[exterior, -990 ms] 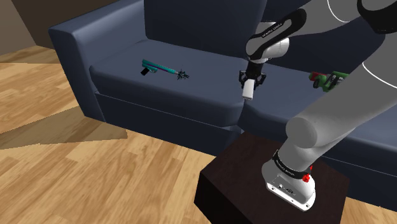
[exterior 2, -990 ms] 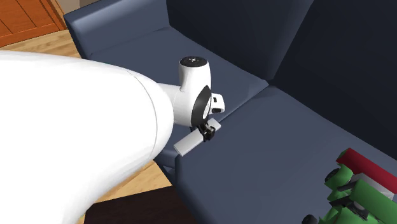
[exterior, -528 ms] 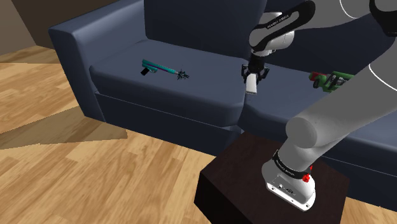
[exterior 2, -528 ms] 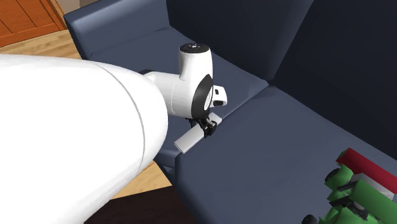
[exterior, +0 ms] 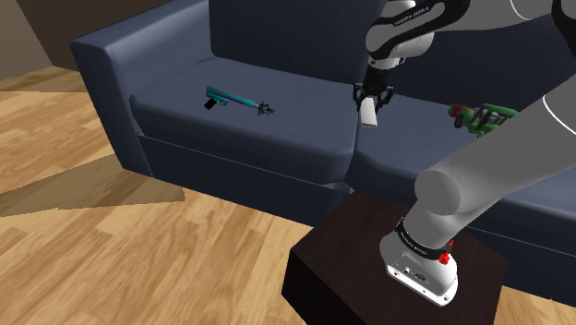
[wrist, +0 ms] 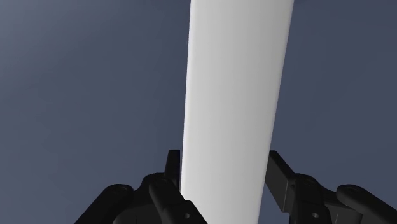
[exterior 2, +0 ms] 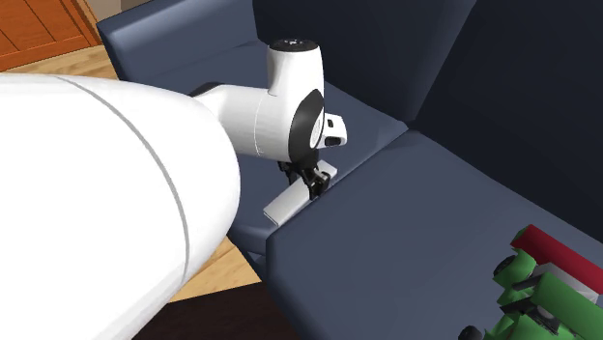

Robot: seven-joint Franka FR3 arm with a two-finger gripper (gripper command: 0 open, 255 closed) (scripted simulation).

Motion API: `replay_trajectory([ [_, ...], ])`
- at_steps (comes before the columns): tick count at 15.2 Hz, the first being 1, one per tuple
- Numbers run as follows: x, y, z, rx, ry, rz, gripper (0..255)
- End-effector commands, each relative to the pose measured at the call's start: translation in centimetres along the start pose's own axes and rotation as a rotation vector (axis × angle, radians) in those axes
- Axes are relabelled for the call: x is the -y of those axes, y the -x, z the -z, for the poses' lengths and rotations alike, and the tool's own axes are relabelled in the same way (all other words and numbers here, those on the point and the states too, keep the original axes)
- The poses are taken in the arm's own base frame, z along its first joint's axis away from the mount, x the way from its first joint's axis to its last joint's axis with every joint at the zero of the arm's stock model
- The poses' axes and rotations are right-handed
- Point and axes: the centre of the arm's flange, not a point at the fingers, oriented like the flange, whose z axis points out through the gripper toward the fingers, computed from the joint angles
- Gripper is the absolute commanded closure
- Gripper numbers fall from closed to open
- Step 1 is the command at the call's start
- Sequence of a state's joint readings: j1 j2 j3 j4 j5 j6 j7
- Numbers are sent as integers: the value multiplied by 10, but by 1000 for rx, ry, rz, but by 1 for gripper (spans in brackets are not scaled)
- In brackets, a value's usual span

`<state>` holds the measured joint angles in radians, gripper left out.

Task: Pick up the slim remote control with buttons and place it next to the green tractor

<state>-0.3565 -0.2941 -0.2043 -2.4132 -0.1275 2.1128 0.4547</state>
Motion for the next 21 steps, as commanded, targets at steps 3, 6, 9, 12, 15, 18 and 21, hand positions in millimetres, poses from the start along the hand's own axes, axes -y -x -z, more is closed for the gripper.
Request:
replay_trajectory([
  [3,-1,-1,22,0,0,0,255],
  [6,-2,-1,38,0,0,0,255],
  [9,-3,-1,54,0,0,0,255],
  [12,-3,-1,69,0,0,0,255],
  [15,-4,-2,85,0,0,0,255],
  [18,-5,-2,101,0,0,0,255],
  [21,-6,-2,117,0,0,0,255],
])
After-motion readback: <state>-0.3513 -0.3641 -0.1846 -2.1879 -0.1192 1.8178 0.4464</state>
